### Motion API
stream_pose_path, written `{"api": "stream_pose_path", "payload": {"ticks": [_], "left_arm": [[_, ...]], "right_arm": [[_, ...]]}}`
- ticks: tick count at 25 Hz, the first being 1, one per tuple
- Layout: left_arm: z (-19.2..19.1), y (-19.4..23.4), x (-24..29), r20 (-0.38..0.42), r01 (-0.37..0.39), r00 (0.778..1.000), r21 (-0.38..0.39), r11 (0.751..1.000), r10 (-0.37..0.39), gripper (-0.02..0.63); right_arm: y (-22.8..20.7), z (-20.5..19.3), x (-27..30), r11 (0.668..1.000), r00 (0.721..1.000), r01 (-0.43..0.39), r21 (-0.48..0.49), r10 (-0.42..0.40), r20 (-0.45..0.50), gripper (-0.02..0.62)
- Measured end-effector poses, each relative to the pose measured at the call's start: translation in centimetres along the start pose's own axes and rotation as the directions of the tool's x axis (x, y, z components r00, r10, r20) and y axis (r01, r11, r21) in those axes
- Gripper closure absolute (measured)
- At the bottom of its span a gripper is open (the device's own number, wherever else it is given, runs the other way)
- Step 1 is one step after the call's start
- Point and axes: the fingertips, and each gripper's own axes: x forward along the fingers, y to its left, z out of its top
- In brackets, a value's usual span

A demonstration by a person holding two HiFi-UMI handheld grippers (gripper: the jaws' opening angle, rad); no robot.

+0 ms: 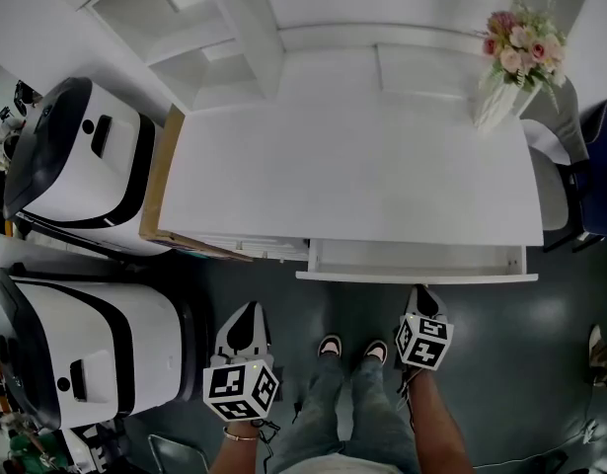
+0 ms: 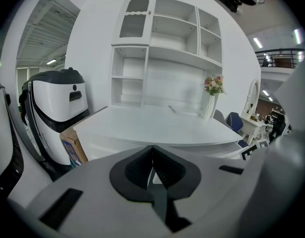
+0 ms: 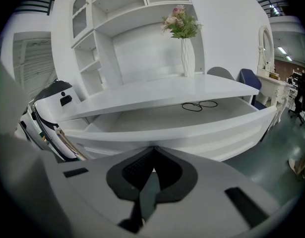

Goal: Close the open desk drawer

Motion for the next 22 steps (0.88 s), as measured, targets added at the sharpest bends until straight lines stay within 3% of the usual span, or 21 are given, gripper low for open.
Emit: {"api": "stream_pose_path", "payload": {"ticks": [22], "left_arm": [[-0.2,2.5,-2.4,0.028,-0.115,0.993,-0.069,0.991,0.117,0.586]], "right_arm": [[-0.3,3.6,4.0,0.998,1.000,0.014,-0.058,-0.013,0.016,0.588]]}}
